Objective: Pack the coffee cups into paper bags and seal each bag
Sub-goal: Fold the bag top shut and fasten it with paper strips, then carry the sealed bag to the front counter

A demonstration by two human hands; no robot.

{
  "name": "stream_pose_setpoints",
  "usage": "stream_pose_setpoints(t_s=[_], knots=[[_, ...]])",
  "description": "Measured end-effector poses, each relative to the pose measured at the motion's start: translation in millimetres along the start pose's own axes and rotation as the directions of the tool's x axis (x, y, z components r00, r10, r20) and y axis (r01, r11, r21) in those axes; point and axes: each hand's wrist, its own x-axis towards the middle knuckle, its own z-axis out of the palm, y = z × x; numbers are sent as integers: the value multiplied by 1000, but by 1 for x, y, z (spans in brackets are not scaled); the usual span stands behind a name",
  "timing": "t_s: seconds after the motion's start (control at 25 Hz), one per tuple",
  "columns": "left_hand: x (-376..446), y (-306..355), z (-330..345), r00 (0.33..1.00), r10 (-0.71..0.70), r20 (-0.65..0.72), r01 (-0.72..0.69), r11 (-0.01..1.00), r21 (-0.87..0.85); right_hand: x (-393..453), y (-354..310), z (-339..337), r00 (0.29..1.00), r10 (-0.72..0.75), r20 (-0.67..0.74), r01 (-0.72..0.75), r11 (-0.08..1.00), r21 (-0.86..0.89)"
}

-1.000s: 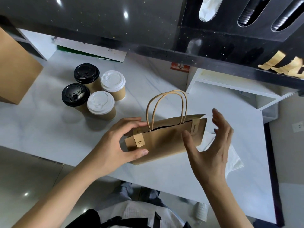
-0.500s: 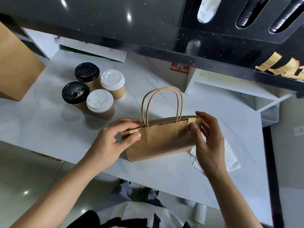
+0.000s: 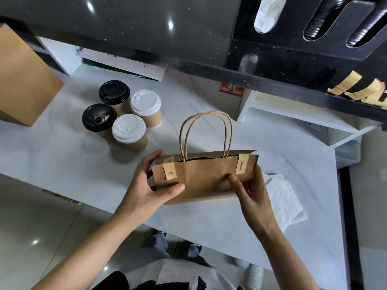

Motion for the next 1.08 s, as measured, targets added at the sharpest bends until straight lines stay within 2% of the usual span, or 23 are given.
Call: stream_pose_setpoints(t_s=[0.28,0.48,0.64,0.8,1.08], knots=[[-1,5,2,999,44,12,-42,991,-126,3,-5,0,999,-41,3,41,999,-1],[-5,29,-13,988,154,-24,-156,966,-205,13,-29,3,984,-166,-72,169,985,41],[-7,45,-30,972,211,-107,-231,944,-237,21,-56,14,951,-289,-113,290,957,-5],[-14,55,-59,943,297,-152,-323,928,-188,23,-85,38,922,-366,-125,364,931,-37],[-43,61,-140,889,396,-231,-421,905,-66,4,-134,119,886,-464,-27,464,886,-4]])
